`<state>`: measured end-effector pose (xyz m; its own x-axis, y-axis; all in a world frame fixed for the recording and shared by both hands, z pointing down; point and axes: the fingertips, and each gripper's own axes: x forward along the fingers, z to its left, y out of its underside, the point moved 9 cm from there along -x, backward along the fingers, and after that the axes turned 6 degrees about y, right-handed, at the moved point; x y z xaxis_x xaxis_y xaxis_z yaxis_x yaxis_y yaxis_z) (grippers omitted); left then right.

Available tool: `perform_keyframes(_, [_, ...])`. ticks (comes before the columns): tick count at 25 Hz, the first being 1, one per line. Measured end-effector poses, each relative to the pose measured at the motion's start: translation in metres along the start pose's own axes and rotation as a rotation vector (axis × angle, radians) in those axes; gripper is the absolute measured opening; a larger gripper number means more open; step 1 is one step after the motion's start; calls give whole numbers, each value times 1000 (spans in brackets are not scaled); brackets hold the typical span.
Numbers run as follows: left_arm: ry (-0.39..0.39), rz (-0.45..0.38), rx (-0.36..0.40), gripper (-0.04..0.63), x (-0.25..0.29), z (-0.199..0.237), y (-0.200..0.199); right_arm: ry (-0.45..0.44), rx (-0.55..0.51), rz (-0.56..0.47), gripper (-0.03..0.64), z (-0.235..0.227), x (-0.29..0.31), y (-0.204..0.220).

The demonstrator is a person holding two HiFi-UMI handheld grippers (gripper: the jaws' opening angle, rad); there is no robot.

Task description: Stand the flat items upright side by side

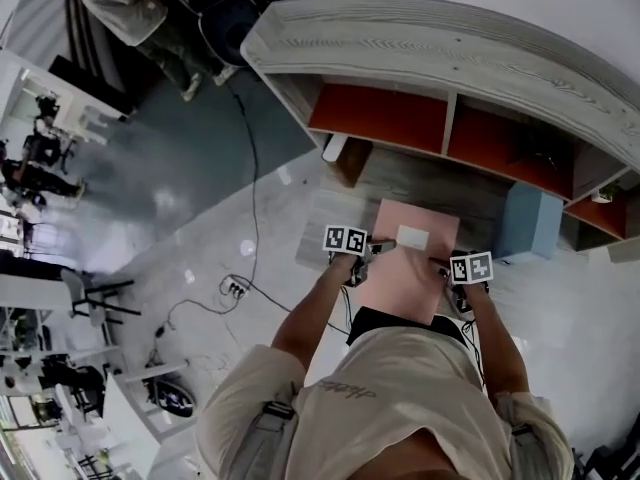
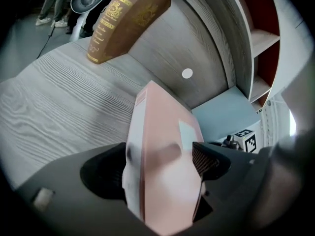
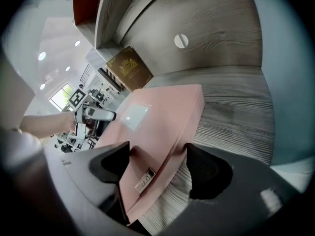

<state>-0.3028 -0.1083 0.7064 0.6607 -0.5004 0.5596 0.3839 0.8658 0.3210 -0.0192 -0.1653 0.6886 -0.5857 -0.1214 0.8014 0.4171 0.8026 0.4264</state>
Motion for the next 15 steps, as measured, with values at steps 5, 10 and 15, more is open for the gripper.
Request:
perform_keyframes(5, [-72,7,69,408,5,-5,5,-10,0,29,368,0,3,0])
perform_keyframes(10, [-82,-3,82,403,-3,-12,10,-14,-29,21,343,3,-5,-5])
perform_keyframes(15, [-115,-58,157,403,-26,-36,4,12,-33,-54,320,19,-22,-21])
